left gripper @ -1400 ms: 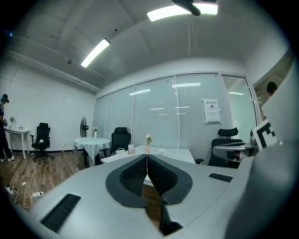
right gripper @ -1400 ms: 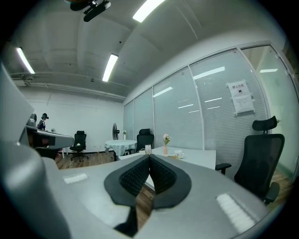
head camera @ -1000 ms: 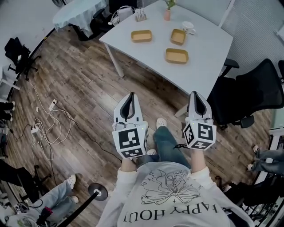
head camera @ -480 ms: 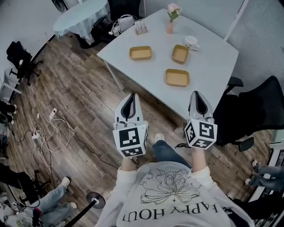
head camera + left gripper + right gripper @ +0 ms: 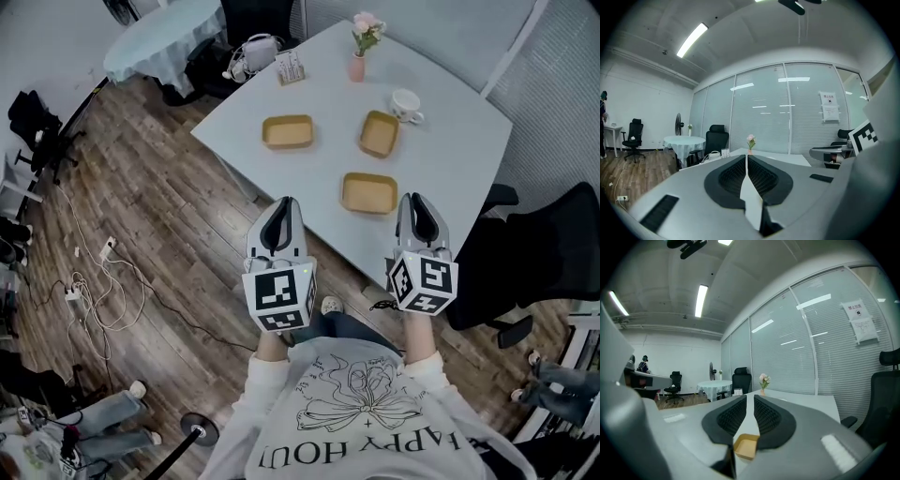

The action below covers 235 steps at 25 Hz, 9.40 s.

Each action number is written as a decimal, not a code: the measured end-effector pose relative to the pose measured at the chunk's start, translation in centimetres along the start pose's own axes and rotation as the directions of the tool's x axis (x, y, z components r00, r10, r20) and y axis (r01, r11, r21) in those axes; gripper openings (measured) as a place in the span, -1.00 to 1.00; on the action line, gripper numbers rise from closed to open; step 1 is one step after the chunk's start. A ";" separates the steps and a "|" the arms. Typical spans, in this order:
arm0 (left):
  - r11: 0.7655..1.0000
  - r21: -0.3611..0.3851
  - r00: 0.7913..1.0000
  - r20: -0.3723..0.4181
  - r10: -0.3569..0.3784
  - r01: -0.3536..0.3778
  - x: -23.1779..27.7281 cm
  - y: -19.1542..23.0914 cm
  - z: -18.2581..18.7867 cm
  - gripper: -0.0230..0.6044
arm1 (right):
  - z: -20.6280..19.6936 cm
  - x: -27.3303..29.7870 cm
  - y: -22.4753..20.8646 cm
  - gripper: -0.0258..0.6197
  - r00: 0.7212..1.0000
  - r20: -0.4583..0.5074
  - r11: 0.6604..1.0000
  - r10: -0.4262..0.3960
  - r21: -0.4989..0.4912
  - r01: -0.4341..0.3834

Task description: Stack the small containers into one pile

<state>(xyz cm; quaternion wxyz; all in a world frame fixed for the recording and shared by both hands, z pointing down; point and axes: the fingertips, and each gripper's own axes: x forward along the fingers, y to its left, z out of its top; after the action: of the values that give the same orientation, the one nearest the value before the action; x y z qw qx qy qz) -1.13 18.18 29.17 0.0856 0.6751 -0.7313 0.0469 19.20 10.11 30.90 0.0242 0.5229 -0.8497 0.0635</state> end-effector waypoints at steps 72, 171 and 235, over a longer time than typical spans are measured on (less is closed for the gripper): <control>0.914 -0.230 0.621 -0.676 -0.398 0.336 22.3 -6.9 -25.3 -0.46 | -25.8 12.7 -10.1 -0.51 0.765 -0.628 0.974 -0.144 0.048 0.222; 0.973 -0.208 0.628 -0.745 -0.225 0.103 36.5 21.5 -19.2 -0.73 | -21.7 39.0 10.6 -0.71 0.719 -0.693 0.991 0.051 0.123 0.048; 0.645 0.061 0.503 -0.682 -0.531 0.762 49.4 -12.6 -15.7 -0.56 | -20.3 24.8 -13.7 -0.50 0.746 -0.607 0.802 -0.273 0.285 0.525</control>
<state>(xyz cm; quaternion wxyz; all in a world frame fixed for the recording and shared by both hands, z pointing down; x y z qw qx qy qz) 8.73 -28.40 53.31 0.2037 0.8515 -0.3271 0.3555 19.65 -15.26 54.83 0.1565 0.6486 -0.6346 0.3899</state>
